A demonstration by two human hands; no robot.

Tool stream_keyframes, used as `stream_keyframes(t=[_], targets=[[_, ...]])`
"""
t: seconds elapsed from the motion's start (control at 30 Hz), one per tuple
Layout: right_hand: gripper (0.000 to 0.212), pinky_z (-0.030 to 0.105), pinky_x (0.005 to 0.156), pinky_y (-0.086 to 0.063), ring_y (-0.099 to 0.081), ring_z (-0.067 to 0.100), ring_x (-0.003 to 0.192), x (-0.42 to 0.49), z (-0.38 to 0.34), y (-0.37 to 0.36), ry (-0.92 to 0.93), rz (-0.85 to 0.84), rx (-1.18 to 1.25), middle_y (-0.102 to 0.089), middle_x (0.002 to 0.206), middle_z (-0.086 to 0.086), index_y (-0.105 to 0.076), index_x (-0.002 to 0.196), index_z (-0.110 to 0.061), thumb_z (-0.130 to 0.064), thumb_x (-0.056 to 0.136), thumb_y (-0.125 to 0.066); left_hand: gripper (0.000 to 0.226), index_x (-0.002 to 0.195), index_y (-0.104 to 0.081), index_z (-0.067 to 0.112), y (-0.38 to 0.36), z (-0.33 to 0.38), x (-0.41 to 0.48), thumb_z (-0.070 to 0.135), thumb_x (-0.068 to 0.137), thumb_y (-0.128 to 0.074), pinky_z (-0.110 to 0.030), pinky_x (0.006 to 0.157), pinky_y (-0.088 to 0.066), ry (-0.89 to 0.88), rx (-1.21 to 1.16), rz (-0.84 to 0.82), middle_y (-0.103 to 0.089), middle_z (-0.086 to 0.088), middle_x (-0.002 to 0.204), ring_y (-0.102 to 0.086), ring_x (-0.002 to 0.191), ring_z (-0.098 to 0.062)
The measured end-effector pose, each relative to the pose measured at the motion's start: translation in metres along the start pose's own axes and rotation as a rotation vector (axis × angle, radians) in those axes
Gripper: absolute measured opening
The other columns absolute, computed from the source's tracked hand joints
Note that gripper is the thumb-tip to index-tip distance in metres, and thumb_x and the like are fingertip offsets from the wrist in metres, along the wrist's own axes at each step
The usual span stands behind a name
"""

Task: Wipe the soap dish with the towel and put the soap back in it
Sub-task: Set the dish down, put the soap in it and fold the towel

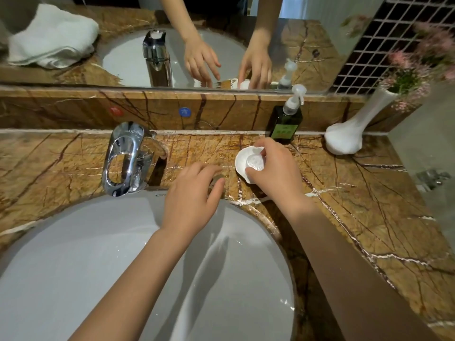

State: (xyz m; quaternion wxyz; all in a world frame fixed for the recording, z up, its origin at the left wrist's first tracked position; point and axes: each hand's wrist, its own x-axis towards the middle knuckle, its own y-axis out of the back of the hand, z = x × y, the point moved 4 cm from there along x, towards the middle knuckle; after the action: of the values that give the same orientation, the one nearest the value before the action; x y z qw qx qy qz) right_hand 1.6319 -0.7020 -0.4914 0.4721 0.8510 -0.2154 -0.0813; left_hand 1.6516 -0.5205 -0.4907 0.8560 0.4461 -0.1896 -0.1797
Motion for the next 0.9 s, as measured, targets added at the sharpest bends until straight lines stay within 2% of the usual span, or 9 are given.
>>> stream_keyframes(t=[0.13,0.3,0.43,0.53,0.67,0.9], targets=[[0.052,0.038,0.073,-0.051,-0.054,0.022,0.105,-0.003,-0.001,0.000,-0.001,-0.004,-0.014,-0.059,0.113,0.000,-0.049,0.119,-0.026,-0.025,0.072,-0.071,0.030,0.115,-0.062,0.023,-0.001,0.007,0.001,0.035,0.093,-0.045,-0.034,0.079,-0.042,-0.009,0.004,0.000,-0.062,0.003,0.113,-0.052,0.105,-0.020],[0.052,0.035,0.080,-0.045,-0.050,0.025,0.114,-0.009,-0.011,0.021,0.062,-0.007,-0.076,-0.056,0.122,0.004,-0.049,0.124,-0.021,-0.034,0.077,-0.068,0.032,0.115,-0.061,0.022,0.009,0.025,0.009,0.037,0.093,-0.043,-0.034,0.076,-0.042,-0.031,0.023,0.006,-0.061,0.002,0.112,-0.052,0.105,-0.021],[0.055,0.043,0.094,-0.046,-0.045,0.027,0.124,-0.015,-0.037,0.077,0.201,0.085,-0.177,-0.053,0.131,0.007,-0.045,0.133,-0.015,-0.035,0.085,-0.061,0.046,0.121,-0.058,0.020,0.042,0.060,0.025,0.046,0.091,-0.036,-0.041,0.093,-0.041,-0.097,0.047,0.038,-0.056,-0.004,0.131,-0.046,0.124,-0.023],[0.054,0.042,0.096,-0.045,-0.045,0.026,0.125,-0.016,-0.063,0.134,0.254,0.195,-0.191,-0.052,0.133,0.006,-0.044,0.134,-0.016,-0.037,0.086,-0.058,0.054,0.127,-0.054,0.020,0.083,0.093,0.041,0.052,0.090,-0.033,-0.043,0.100,-0.039,-0.158,0.098,0.093,-0.050,-0.006,0.139,-0.040,0.131,-0.022],[0.056,0.038,0.093,-0.045,-0.047,0.021,0.123,-0.030,-0.087,0.194,0.302,0.322,-0.168,-0.053,0.132,0.001,-0.041,0.135,-0.021,-0.042,0.085,-0.054,0.054,0.129,-0.052,0.020,0.133,0.131,0.050,0.053,0.089,-0.035,-0.039,0.097,-0.041,-0.213,0.153,0.192,-0.053,-0.006,0.137,-0.044,0.129,-0.021],[0.061,0.036,0.102,-0.038,-0.044,0.019,0.127,-0.060,-0.079,0.201,0.282,0.237,-0.246,-0.052,0.134,0.000,-0.038,0.139,-0.022,-0.045,0.085,-0.055,0.051,0.124,-0.055,0.018,0.148,0.150,0.028,0.051,0.090,-0.037,-0.036,0.088,-0.044,-0.235,0.209,0.184,-0.062,-0.002,0.123,-0.054,0.114,-0.020]])
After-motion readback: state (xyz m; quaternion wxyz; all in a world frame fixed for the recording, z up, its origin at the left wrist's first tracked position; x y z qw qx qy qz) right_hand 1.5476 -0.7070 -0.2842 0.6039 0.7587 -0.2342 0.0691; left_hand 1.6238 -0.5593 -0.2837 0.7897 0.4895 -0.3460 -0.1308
